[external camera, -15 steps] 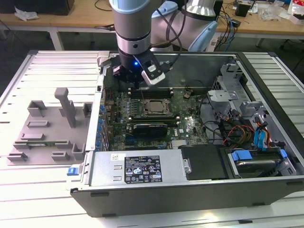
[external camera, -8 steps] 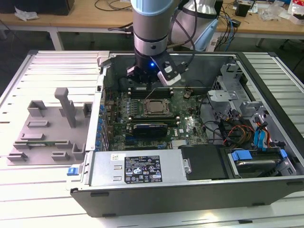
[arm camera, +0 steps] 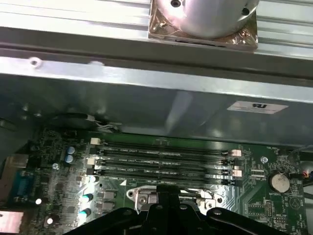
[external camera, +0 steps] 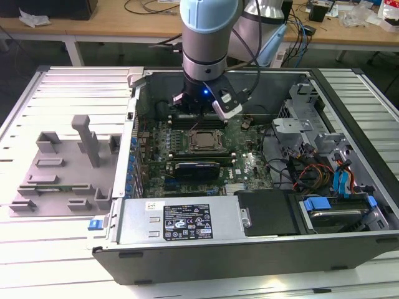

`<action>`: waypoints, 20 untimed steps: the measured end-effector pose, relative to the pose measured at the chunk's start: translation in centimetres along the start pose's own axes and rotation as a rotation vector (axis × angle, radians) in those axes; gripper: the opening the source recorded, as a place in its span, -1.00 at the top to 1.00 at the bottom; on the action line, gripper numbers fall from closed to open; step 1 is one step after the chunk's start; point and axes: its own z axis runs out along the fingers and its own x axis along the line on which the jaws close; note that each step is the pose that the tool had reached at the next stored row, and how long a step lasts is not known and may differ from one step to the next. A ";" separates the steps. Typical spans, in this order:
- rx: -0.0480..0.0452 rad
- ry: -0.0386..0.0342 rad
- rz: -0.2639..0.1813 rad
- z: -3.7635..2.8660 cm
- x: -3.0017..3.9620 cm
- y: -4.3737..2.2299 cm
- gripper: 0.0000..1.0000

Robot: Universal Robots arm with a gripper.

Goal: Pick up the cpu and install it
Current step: 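Install the first cpu locking lever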

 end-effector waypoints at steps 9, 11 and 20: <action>0.0068 -0.0306 0.112 1.13 -0.47 0.24 0.79; 0.0082 -0.0376 0.138 1.40 -0.46 0.28 0.79; 0.0154 -0.0465 0.171 1.66 -0.41 0.59 0.79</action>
